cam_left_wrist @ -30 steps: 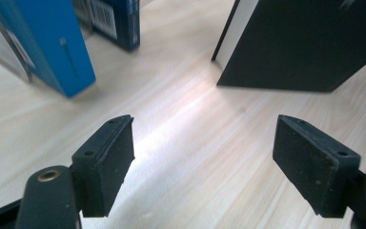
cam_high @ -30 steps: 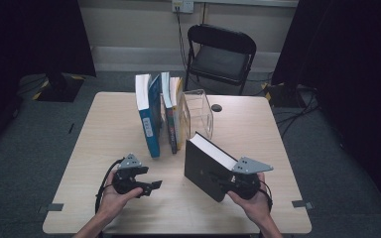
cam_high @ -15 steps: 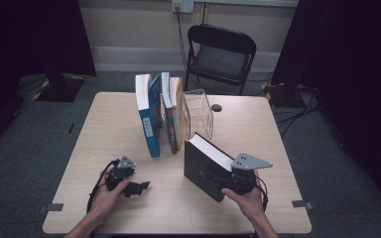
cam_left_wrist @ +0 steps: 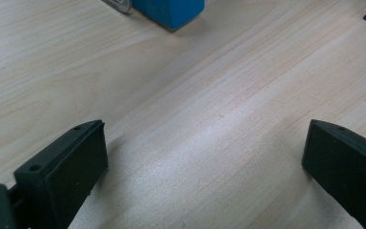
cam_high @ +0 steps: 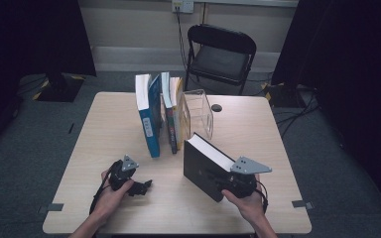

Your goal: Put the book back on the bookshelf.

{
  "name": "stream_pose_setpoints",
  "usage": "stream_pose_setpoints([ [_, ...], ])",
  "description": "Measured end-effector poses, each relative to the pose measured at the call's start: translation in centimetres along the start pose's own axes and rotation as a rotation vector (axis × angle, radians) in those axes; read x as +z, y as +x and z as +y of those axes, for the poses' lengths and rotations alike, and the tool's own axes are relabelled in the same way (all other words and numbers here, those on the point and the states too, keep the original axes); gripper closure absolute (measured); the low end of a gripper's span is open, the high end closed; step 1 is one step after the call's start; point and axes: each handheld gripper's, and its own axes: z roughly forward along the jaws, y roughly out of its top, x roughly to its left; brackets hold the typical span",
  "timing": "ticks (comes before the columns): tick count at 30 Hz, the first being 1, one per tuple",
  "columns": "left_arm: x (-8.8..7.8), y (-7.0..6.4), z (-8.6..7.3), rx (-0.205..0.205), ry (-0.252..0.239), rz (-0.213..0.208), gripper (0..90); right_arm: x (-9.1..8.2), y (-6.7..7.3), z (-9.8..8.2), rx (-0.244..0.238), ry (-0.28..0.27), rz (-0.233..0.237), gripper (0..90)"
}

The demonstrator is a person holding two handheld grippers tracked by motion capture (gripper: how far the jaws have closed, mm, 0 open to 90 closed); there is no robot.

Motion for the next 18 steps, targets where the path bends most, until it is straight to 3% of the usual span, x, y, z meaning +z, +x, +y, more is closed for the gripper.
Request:
stream_pose_setpoints([
  [9,0.0,0.0,0.0,0.001,0.001,0.001,0.2,0.4,-0.3,0.2,-0.002,0.002,-0.028,51.7],
  [18,0.0,0.1,0.0,0.008,0.002,-0.004,0.2,1.8,-2.2,0.8,0.016,-0.005,-0.092,51.9],
])
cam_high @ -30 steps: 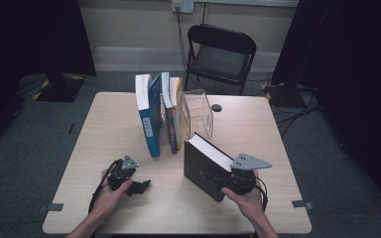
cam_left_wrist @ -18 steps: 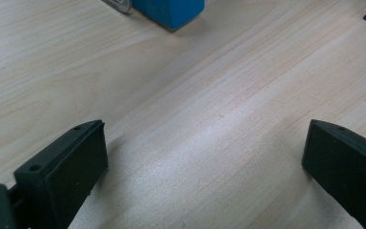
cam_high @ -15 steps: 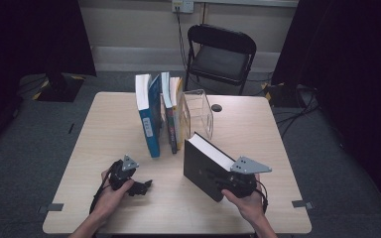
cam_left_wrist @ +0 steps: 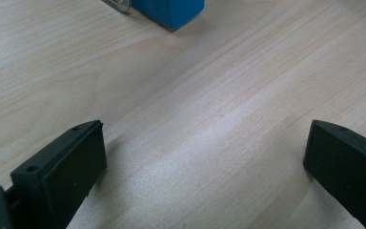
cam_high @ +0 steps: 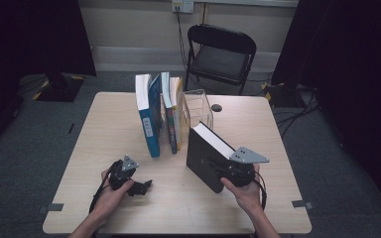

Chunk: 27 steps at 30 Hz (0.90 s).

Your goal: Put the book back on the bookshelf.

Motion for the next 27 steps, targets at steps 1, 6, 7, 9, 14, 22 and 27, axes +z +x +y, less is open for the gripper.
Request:
stream_pose_setpoints([
  [1,0.0,0.0,0.0,0.000,0.000,0.000,0.2,0.1,-0.2,0.0,-0.001,-0.001,-0.002,51.9],
  [6,0.0,0.0,0.0,-0.002,-0.004,-0.001,0.2,1.1,-1.5,0.5,0.015,0.001,-0.028,51.9],
  [7,0.0,0.0,0.0,0.002,0.001,-0.001,0.2,1.3,-1.7,0.6,0.016,0.002,-0.033,51.9],
  [9,0.0,0.0,0.0,-0.002,-0.002,-0.001,0.2,1.8,-2.1,0.8,0.021,0.003,-0.041,52.0],
  [14,0.0,0.0,0.0,0.002,0.000,-0.001,0.2,2.8,-2.7,1.2,0.032,0.005,-0.063,52.0],
  [22,0.0,0.0,0.0,-0.004,-0.003,0.000,0.2,3.7,-3.4,1.7,0.045,0.010,-0.086,52.0],
  [27,0.0,0.0,0.0,-0.003,-0.002,0.000,0.2,4.1,-3.6,1.8,0.053,0.007,-0.097,51.9],
])
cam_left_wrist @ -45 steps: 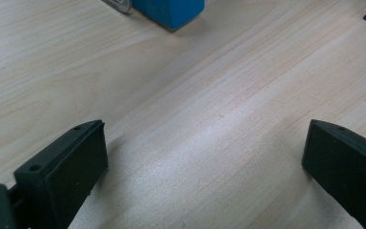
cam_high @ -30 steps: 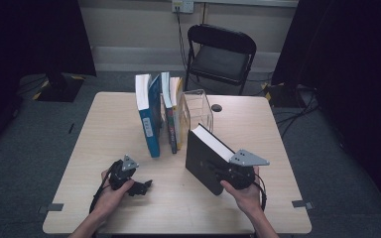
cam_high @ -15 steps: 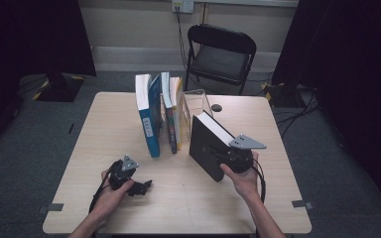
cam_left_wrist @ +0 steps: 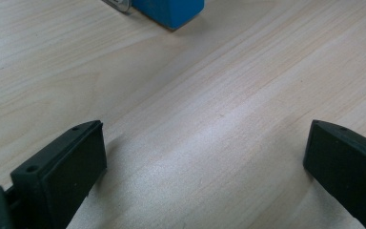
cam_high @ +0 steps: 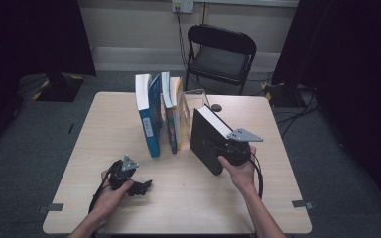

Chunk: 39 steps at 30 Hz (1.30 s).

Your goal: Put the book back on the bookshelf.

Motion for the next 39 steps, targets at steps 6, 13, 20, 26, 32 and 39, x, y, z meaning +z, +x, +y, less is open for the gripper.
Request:
stream_pose_setpoints([
  [6,0.0,0.0,0.0,0.000,-0.001,-0.001,0.2,0.2,-0.2,0.1,0.003,0.002,-0.004,51.8],
  [13,0.0,0.1,0.0,0.006,0.002,-0.003,0.1,0.2,0.0,0.2,0.001,0.015,-0.003,51.0],
  [20,0.0,0.1,0.0,0.006,0.003,-0.002,0.1,-0.9,0.0,1.7,0.020,0.067,0.021,48.8],
  [26,0.0,0.1,0.0,0.006,0.004,-0.003,0.1,-2.2,-0.1,3.9,0.035,0.120,0.043,47.4],
  [32,0.0,0.1,0.0,0.009,0.005,-0.005,0.0,-1.8,0.0,7.2,0.011,0.295,0.025,48.7],
  [39,0.0,0.1,0.0,0.010,0.003,-0.006,0.0,-0.3,0.1,9.8,0.014,0.468,0.020,49.4],
])
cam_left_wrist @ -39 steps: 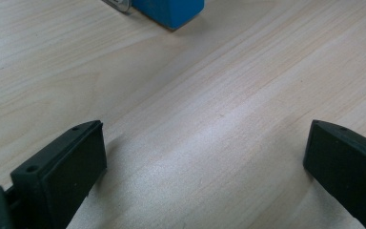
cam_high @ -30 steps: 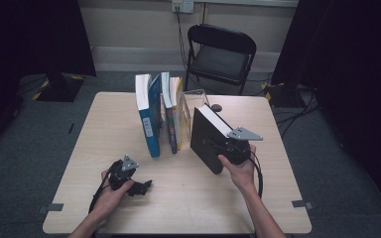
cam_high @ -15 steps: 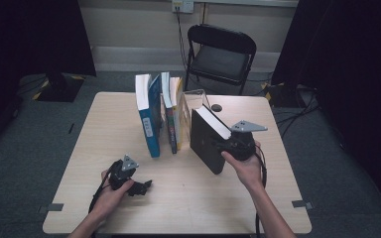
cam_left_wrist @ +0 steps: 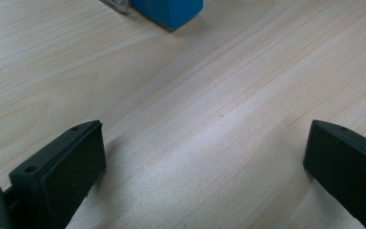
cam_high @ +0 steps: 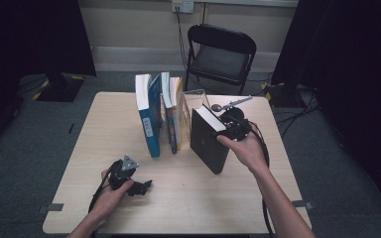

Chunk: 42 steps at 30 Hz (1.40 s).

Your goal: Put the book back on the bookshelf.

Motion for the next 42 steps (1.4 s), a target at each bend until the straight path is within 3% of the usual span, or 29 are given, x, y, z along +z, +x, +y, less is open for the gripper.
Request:
stream_pose_setpoints([
  [2,0.0,0.0,0.0,0.000,0.000,0.000,0.0,0.2,-0.1,0.8,0.005,0.051,-0.001,49.4],
  [3,0.0,0.0,0.0,0.000,0.000,0.000,0.0,0.2,-0.1,0.8,0.005,0.051,-0.001,49.4],
  [4,0.0,0.0,0.0,0.000,0.005,-0.001,0.0,0.5,-0.2,1.8,-0.002,0.121,0.013,49.2],
  [5,0.0,0.0,0.0,-0.003,0.003,-0.002,0.0,0.7,-0.2,2.2,-0.004,0.147,0.013,49.4],
  [10,0.1,-0.1,0.0,-0.015,-0.008,-0.004,0.0,1.4,-0.1,3.6,-0.011,0.240,-0.003,50.2],
  [20,0.1,-0.1,0.0,-0.015,-0.009,-0.006,0.0,3.1,0.1,3.9,-0.021,0.289,-0.023,51.3],
  [42,0.1,0.0,0.0,-0.013,-0.010,-0.011,0.0,3.0,0.8,4.3,0.005,0.321,-0.063,53.7],
])
